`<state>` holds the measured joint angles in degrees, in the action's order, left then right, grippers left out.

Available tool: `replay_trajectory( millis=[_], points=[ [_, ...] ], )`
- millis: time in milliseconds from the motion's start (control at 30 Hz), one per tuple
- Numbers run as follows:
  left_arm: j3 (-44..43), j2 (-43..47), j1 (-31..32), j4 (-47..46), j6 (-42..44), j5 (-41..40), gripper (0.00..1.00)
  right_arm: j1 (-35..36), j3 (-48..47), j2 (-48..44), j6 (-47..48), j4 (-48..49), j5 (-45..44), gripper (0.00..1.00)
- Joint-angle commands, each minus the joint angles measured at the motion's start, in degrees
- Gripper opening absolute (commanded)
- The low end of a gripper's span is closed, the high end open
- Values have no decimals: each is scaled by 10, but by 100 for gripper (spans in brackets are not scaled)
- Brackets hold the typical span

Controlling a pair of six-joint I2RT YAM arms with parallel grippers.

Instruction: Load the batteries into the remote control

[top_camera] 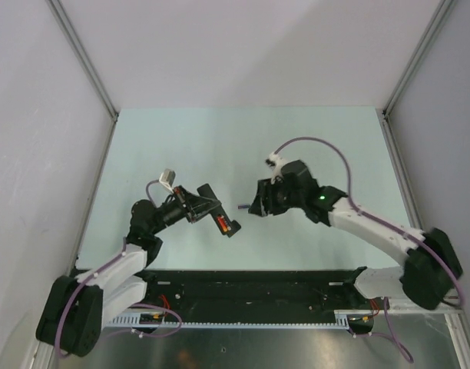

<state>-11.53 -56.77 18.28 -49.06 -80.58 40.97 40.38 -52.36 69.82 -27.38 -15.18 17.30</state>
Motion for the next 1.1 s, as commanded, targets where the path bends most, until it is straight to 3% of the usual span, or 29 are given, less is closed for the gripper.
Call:
replay_trajectory(
  millis=[0, 233, 633, 1067],
  points=[
    [9, 61, -31, 25, 36, 23, 0, 44, 7, 85, 31, 20, -87, 55],
    [12, 135, -39, 75, 58, 41, 0, 87, -24, 217, 62, 79, -103, 58],
    [14, 194, -45, 98, 61, 62, 0, 153, -68, 303, 77, 100, -205, 79],
    [18, 212, -44, 102, 58, 70, 0, 185, -130, 384, 120, 57, -239, 81]
  ],
)
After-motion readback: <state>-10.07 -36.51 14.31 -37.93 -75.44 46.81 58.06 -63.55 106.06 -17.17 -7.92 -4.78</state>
